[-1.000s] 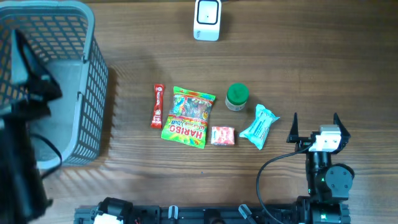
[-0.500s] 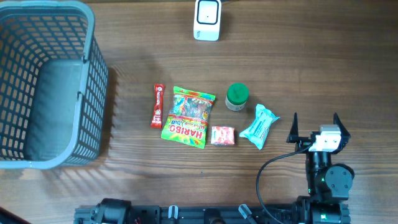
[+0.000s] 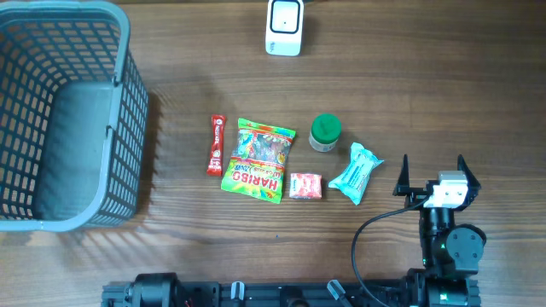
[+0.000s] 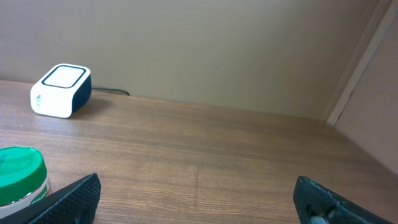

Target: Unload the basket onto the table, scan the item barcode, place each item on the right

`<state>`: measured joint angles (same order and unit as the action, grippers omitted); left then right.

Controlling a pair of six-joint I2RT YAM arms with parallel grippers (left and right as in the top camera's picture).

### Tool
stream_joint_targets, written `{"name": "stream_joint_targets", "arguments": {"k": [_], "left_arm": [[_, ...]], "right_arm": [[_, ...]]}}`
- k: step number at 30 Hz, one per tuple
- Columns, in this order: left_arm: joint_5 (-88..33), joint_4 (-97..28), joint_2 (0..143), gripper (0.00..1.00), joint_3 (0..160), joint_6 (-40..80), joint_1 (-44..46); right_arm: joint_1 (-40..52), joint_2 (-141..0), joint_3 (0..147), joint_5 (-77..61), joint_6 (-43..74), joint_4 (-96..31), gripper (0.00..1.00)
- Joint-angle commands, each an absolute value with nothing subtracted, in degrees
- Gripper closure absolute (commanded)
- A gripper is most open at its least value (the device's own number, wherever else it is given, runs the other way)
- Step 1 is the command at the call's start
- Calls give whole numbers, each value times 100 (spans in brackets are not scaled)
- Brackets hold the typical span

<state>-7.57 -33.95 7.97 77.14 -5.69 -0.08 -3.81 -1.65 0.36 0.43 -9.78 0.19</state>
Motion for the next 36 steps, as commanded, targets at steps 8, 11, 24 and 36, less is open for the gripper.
{"name": "stream_joint_targets", "arguments": {"k": [8,11,24,36], "left_arm": [[-1066,-3511,27,0,7673,-554,257],[-1039,-3315,27,0,7638,-556,233],[-141,-2123,47,0,6252,-381,235],[-408,-1809,47,0,2292,-45,237]], "right_arm": [[-366,-141,30,-3,-1044,36,0],[-366,-141,30,-3,-1041,36,0],[-366,-141,30,-3,-1041,36,0],[-366,-141,30,-3,-1041,36,0]]}}
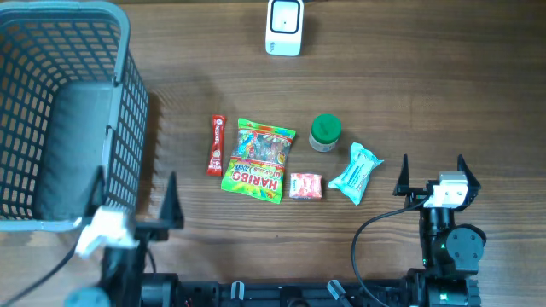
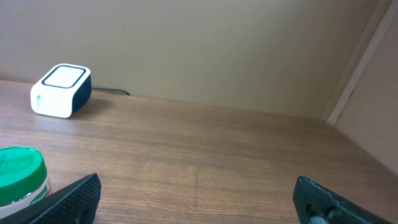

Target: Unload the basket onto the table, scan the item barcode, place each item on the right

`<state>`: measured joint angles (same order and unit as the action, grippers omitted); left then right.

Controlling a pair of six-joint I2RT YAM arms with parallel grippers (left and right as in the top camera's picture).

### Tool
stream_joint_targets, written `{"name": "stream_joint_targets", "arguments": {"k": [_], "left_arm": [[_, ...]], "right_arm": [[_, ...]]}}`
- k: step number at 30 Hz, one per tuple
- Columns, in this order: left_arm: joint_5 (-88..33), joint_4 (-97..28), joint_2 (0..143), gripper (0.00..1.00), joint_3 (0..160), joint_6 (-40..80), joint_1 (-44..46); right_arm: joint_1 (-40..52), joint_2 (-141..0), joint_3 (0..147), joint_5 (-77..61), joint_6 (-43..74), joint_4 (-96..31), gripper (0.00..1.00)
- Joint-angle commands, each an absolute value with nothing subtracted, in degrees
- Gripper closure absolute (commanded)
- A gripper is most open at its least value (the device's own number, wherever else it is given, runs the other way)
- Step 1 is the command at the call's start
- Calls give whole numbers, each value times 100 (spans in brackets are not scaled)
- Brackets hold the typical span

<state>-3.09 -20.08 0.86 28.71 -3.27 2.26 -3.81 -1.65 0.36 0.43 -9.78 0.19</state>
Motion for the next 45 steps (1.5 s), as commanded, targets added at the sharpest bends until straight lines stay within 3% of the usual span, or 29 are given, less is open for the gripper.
{"name": "stream_joint_targets", "arguments": {"k": [1,8,16,27,39,45], "left_arm": [[-425,-1752,47,0,2082,-32,235],[-720,-1824,47,0,1170,-38,235],[593,-1916,47,0,1037,222,235],[207,-2429,47,0,1037,-276,235],[303,-1212,58,0,462,-281,235],[115,-1173,80,0,368,-272,235]], "right_arm": [[-366,-141,30,-3,-1039,36,0],[-366,-141,30,-3,-1044,36,0],[-366,-141,30,-3,-1044,36,0],[-366,-141,30,-3,-1044,36,0],[-366,-141,30,-3,-1041,36,0],[-362,-139,30,-3,-1044,36,0]]}}
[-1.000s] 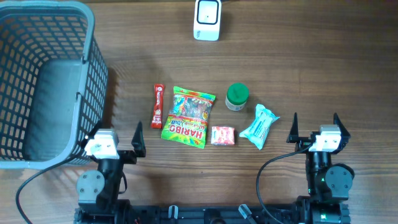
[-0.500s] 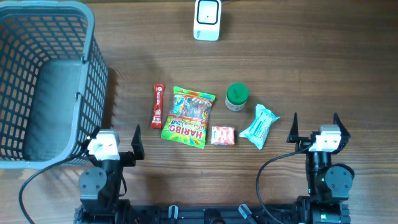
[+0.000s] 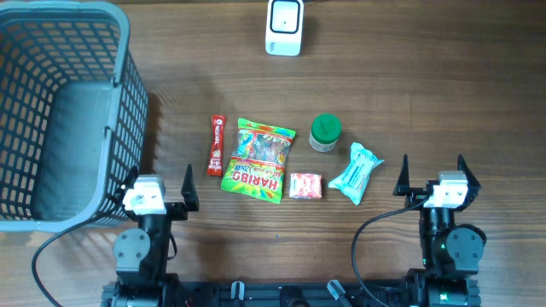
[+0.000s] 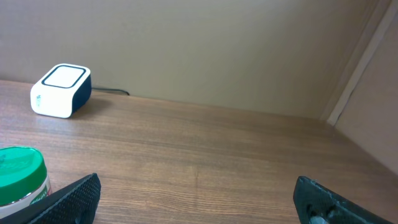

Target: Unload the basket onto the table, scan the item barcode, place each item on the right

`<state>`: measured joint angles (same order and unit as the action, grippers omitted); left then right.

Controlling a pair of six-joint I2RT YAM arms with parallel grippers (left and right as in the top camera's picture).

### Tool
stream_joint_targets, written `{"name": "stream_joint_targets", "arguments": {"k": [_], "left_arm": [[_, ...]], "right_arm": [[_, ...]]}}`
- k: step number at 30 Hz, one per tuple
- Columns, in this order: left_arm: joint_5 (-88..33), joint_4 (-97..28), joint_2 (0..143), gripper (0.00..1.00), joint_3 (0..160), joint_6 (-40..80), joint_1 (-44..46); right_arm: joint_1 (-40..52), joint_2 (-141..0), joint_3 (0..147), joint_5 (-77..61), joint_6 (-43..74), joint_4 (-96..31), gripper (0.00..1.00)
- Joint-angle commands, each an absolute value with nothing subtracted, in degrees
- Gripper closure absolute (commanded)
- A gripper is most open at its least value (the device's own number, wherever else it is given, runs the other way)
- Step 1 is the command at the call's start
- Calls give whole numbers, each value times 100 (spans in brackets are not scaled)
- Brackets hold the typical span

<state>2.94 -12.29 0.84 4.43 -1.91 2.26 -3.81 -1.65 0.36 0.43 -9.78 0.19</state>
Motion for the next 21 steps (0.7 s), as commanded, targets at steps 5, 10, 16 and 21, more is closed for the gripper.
{"name": "stream_joint_targets", "arguments": {"k": [5,10,16,21], "left_arm": [[113,-1181,80,0,368,-274,235],[113,-1181,80,0,368,-274,235],[257,-1173,64,0,364,-587,235],[370,-548,19,0,113,-945,235]], "right_arm": [[-349,-139,30,-5,-1044,36,0],[-349,-139,30,-3,-1046,36,0],[-349,-141,30,-3,-1046,36,0],[-349,-139,30,-3,-1044,36,0]]}}
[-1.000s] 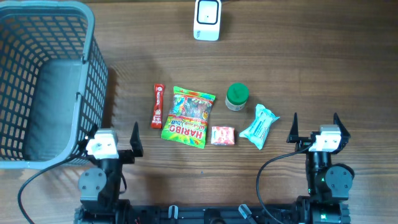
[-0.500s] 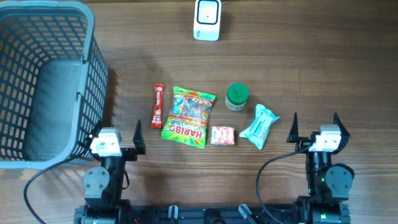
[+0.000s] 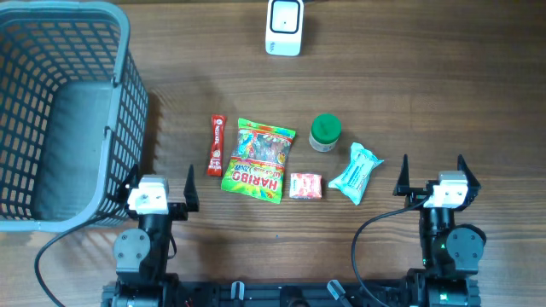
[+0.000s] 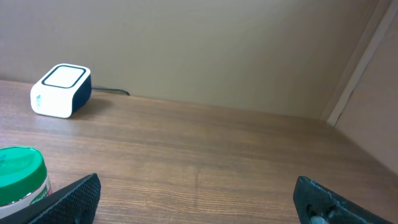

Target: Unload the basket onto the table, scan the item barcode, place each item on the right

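Note:
The white barcode scanner [image 3: 284, 26] stands at the table's far edge; it shows far left in the right wrist view as the scanner [image 4: 61, 90]. Mid-table lie a red stick packet [image 3: 216, 145], a Haribo bag [image 3: 258, 159], a small pink candy pack [image 3: 305, 186], a green-lidded jar [image 3: 325, 132] and a teal tissue pack [image 3: 356, 173]. My left gripper [image 3: 160, 182] is open near the front, left of the Haribo bag. At the front right, just right of the tissue pack, my right gripper [image 3: 432, 175] is open and holds nothing. The jar [image 4: 22, 174] sits beside its left finger.
A large grey mesh basket [image 3: 119, 128] fills the left side, its corner close to my left gripper. A wall [image 4: 199, 43] rises behind the table's far edge. A black cable [image 3: 375, 226] loops by the right arm's base.
My left gripper has shifted very slightly to the right by the basket's corner. The right gripper and the items have not moved.
At first only my right arm showed, open at the front right. Then my left arm appeared low at the front left by the basket. After that it stood open between basket and Haribo bag, where it remains. No item has moved.

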`<state>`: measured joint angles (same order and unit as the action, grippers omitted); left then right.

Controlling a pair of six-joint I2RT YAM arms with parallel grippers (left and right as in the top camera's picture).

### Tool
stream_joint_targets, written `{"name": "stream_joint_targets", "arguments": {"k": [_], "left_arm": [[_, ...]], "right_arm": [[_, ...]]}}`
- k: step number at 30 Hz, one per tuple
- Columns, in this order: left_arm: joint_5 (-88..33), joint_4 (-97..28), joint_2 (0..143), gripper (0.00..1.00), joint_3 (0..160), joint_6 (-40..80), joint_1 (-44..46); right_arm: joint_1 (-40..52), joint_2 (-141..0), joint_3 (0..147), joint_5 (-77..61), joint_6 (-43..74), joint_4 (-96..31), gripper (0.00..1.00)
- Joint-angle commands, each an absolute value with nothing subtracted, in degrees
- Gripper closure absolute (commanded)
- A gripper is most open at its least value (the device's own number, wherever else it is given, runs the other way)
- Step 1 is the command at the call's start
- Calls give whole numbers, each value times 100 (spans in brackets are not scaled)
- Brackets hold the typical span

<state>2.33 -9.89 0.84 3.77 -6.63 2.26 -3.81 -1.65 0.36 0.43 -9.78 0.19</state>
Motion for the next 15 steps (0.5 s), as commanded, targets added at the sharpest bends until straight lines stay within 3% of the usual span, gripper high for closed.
{"name": "stream_joint_targets", "arguments": {"k": [1,15], "left_arm": [[325,-408,21,0,32,-873,242],[246,-395,27,0,32,-666,239]], "right_arm": [[-349,-139,30,-3,-1044,36,0],[-349,-141,30,-3,-1044,36,0]]}}
